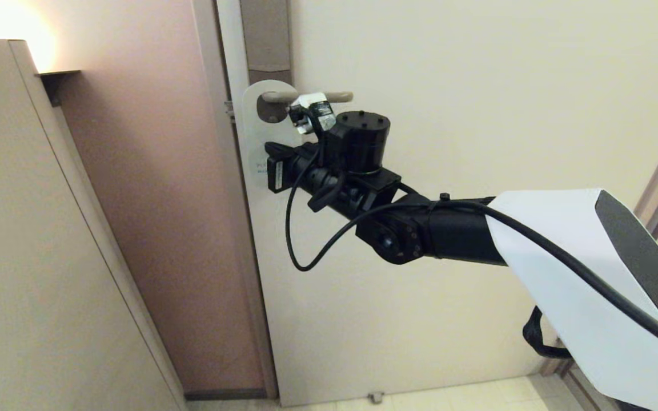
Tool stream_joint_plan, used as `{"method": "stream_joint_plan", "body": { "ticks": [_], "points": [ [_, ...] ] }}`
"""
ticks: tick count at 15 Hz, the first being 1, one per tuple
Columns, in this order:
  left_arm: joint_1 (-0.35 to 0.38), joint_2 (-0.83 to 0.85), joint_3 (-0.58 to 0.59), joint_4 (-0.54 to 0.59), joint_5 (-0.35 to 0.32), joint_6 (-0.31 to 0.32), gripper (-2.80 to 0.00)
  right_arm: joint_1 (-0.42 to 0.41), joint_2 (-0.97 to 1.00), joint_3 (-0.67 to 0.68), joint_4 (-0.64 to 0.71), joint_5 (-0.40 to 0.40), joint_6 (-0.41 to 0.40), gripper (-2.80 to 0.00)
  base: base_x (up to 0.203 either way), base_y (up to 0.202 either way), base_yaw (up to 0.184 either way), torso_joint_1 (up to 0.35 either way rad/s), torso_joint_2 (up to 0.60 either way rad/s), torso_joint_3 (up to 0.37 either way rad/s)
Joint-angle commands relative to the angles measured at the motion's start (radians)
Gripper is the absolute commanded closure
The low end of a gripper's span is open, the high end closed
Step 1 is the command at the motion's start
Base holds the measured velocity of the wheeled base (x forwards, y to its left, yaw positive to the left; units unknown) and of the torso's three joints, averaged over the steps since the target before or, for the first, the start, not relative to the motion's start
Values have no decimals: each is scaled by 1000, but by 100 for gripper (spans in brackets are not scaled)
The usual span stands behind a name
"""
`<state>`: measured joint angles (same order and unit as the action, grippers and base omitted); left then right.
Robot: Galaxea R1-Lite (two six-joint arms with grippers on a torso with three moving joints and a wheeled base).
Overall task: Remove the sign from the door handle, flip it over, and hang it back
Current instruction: Hang the sign back with the other side facing out
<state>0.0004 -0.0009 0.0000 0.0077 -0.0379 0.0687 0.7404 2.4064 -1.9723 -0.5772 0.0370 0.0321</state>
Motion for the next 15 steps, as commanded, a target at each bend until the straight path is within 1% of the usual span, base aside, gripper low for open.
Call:
{"method": "stream_joint_plan", "body": {
  "ticks": [1,4,9,11,15],
  "points": [
    [1,1,0,0,0,0,0,-1,27,0,-25,-3,0,0,0,0,0,0,0,0],
    [0,1,0,0,1,0,0,-1,46,-2,-38,-28,-3,0,0,0,0,0,0,0],
    [1,1,0,0,0,0,0,-10,57,-2,-38,-42,-3,0,0,0,0,0,0,0],
    [1,1,0,0,0,0,0,-10,40,-1,-38,-62,-3,0,0,0,0,0,0,0],
    [1,1,0,0,0,0,0,-9,-9,-2,-29,-62,-6,0,0,0,0,0,0,0]
  ]
}}
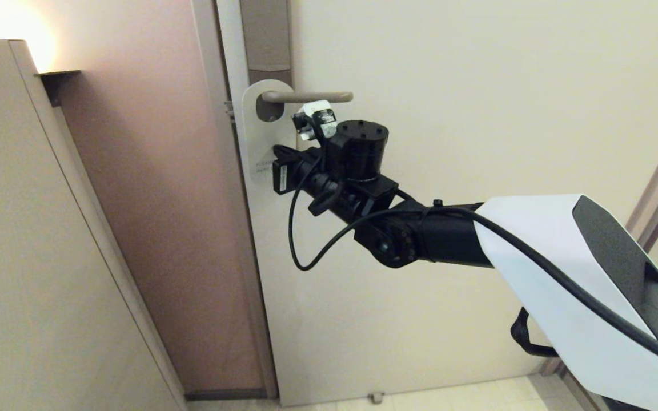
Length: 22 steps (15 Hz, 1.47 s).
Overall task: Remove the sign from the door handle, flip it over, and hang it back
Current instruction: Hang the sign back with the other side facing out
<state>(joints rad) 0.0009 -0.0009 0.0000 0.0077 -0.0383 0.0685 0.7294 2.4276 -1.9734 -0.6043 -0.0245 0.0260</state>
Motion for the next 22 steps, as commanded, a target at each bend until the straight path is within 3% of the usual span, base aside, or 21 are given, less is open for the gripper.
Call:
{"method": "stream_joint_plan", "body": {
  "ticks": [1,7,18,22],
  "points": [
    [1,1,0,0,0,1,0,2,-46,0,0,0,0,0,0,0,0,0,0,0],
    [1,1,0,0,0,1,0,34,-84,-1,61,14,9,0,0,0,0,0,0,0],
    [1,1,0,0,0,1,0,38,-31,5,21,15,3,0,0,0,0,0,0,0],
    [-1,1,0,0,0,1,0,24,-185,103,197,17,0,0,0,0,0,0,0,0]
  ]
}}
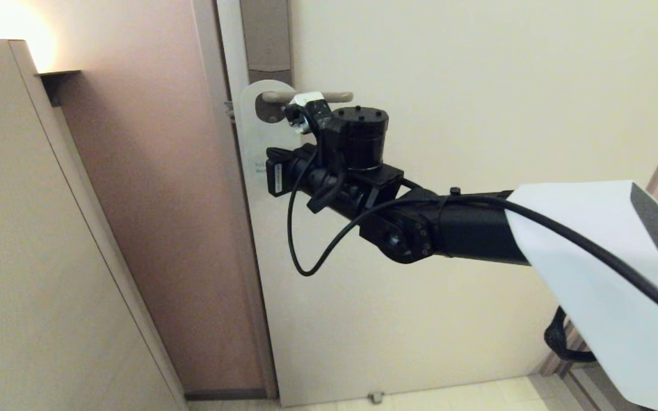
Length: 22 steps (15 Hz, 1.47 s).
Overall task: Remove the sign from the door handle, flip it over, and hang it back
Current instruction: Hang the sign back with the other side facing out, then take down the sign
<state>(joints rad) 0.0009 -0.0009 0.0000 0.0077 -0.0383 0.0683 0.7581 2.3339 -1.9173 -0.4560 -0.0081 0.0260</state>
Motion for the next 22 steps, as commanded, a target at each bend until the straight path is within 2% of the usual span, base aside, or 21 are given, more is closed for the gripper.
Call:
{"method": "stream_joint_plan", "body": {
  "ticks": [1,5,7,9,12,15,18,22],
  "points": [
    [-1,1,0,0,0,1,0,-7,-154,102,99,1,0,0,0,0,0,0,0,0],
    [1,1,0,0,0,1,0,-18,-477,354,301,-6,-14,0,0,0,0,0,0,0],
    [0,1,0,0,0,1,0,-49,-654,477,420,-39,-18,0,0,0,0,0,0,0],
    [1,1,0,0,0,1,0,-136,-825,630,493,-78,-19,0,0,0,0,0,0,0],
    [1,1,0,0,0,1,0,-386,-1052,830,534,-105,-19,0,0,0,0,0,0,0],
    [1,1,0,0,0,1,0,-555,-1247,978,543,-113,-18,0,0,0,0,0,0,0],
    [1,1,0,0,0,1,0,-659,-1433,1119,545,-119,-15,0,0,0,0,0,0,0],
    [0,1,0,0,0,1,0,-706,-1693,1289,548,-130,-14,0,0,0,0,0,0,0]
  ]
}}
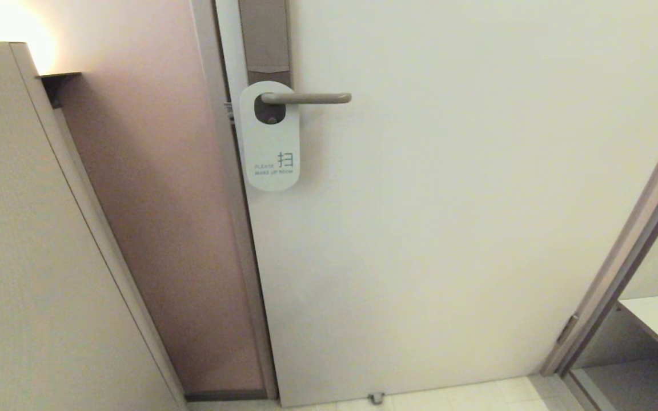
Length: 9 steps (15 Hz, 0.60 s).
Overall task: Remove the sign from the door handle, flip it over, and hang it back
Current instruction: Take down the sign
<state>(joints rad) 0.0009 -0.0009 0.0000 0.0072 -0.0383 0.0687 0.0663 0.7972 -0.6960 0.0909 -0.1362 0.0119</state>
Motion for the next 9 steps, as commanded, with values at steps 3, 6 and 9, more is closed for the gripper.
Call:
{"method": "stream_joint_plan", "body": {
  "ticks": [3,6,9],
  "points": [
    [0,1,0,0,0,0,0,-70,-296,231,-2,33,1,0,0,0,0,0,0,0],
    [1,1,0,0,0,0,0,-127,-391,421,-72,174,-2,0,0,0,0,0,0,0],
    [-1,1,0,0,0,0,0,-159,-485,632,-208,232,-10,0,0,0,0,0,0,0]
  ]
}}
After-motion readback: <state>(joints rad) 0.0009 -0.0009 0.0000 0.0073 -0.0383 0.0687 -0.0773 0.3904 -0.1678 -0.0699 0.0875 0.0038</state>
